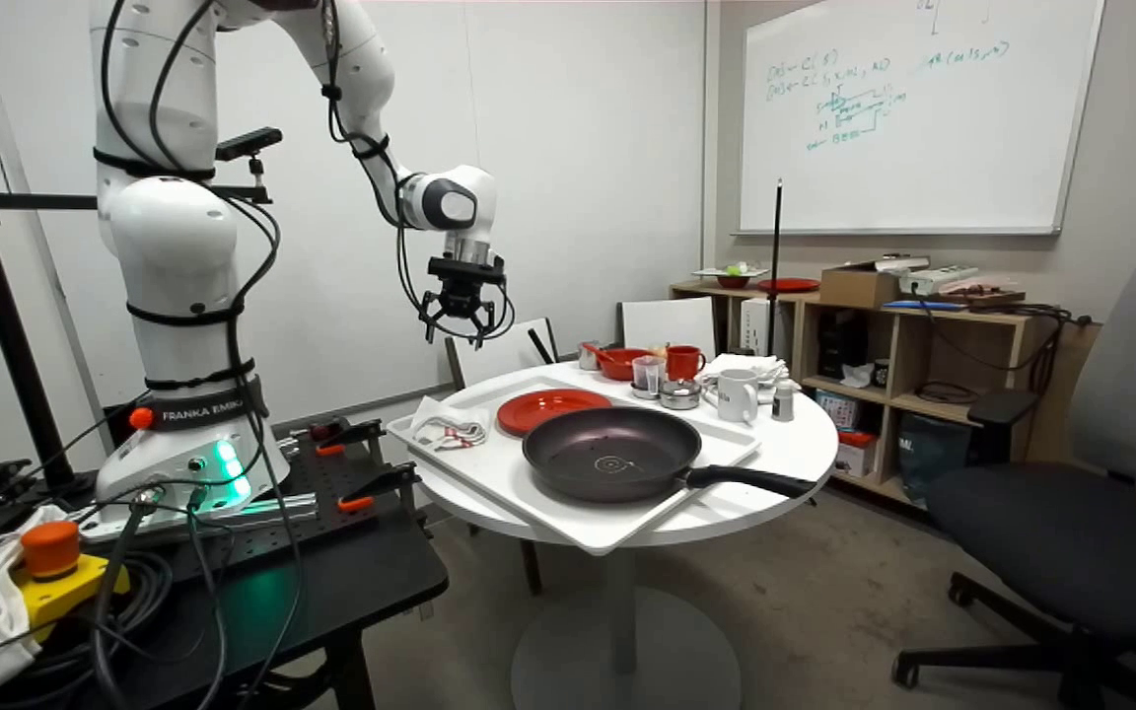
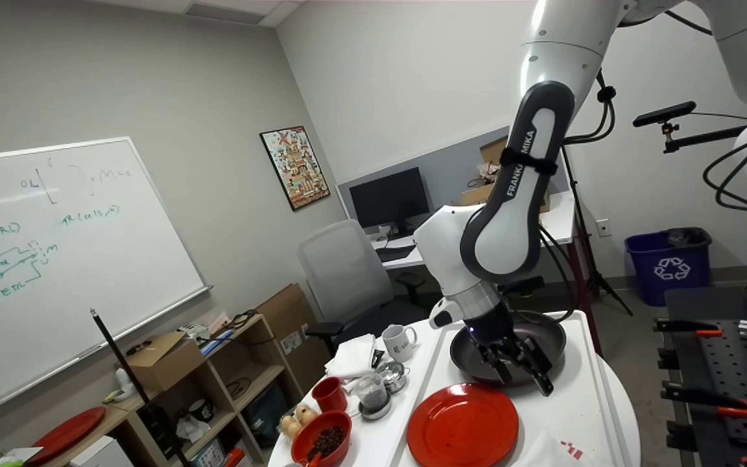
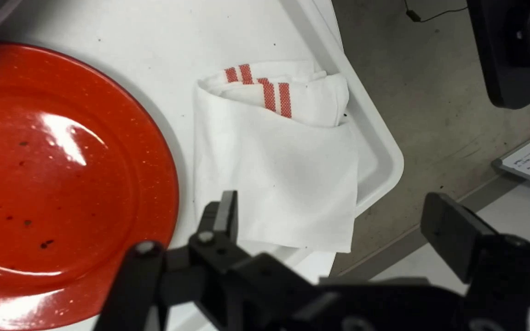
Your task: Use the left towel to wipe the pan
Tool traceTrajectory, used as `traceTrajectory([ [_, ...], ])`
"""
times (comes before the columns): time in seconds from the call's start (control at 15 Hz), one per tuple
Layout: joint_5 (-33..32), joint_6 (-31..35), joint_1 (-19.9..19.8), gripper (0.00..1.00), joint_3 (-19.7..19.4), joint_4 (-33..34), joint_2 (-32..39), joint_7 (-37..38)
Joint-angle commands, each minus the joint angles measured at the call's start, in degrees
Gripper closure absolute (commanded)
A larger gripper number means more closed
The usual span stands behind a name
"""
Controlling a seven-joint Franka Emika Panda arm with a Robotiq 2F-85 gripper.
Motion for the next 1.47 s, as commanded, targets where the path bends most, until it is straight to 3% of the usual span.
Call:
traceTrajectory([
  [0.0,-2.33,5.23,-0.50,0.00,2.15,-1.68,3.04,0.59],
  [0.8,-20.74,13.80,0.56,0.00,2.31,-3.51,13.55,11.82],
  [1.07,-20.75,15.05,-0.23,0.00,4.42,-0.50,17.71,9.53],
  [1.4,-28.01,13.89,2.80,0.00,1.41,4.91,23.00,11.69],
])
